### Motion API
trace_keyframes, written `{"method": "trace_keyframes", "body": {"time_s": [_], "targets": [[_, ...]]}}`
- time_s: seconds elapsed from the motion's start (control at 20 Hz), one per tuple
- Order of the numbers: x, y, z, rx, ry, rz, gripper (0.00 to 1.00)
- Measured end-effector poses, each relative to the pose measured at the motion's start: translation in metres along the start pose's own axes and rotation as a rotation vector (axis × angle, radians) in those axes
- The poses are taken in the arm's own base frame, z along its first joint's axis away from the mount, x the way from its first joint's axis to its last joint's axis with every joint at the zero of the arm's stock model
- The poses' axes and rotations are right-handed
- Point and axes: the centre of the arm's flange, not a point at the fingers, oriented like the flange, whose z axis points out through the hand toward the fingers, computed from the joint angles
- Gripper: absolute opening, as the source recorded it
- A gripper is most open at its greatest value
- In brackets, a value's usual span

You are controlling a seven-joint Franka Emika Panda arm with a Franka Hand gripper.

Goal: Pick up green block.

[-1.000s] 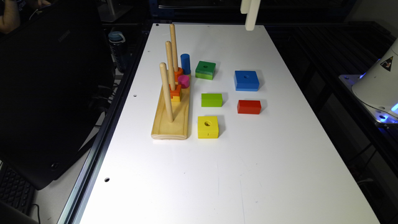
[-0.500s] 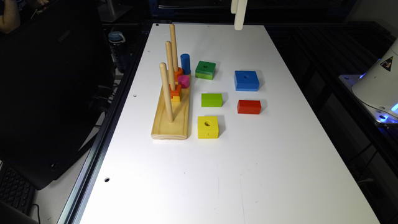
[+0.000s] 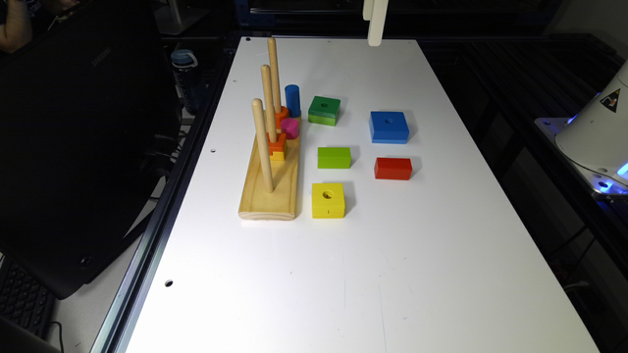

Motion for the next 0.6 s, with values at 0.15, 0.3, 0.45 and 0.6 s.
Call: {"method": "trace_keyframes", "body": {"time_s": [0.15, 0.3, 0.45, 0.6], "targets": [[0.001, 0.001, 0.0, -0.001, 0.002, 0.0, 1.0], [0.009, 0.007, -0.001, -0.003, 0.005, 0.001, 1.0], [0.016, 0.009, 0.0, -0.002, 0.004, 0.0, 1.0], [0.02, 0.007, 0.001, -0.003, 0.003, -0.001, 1.0]]}}
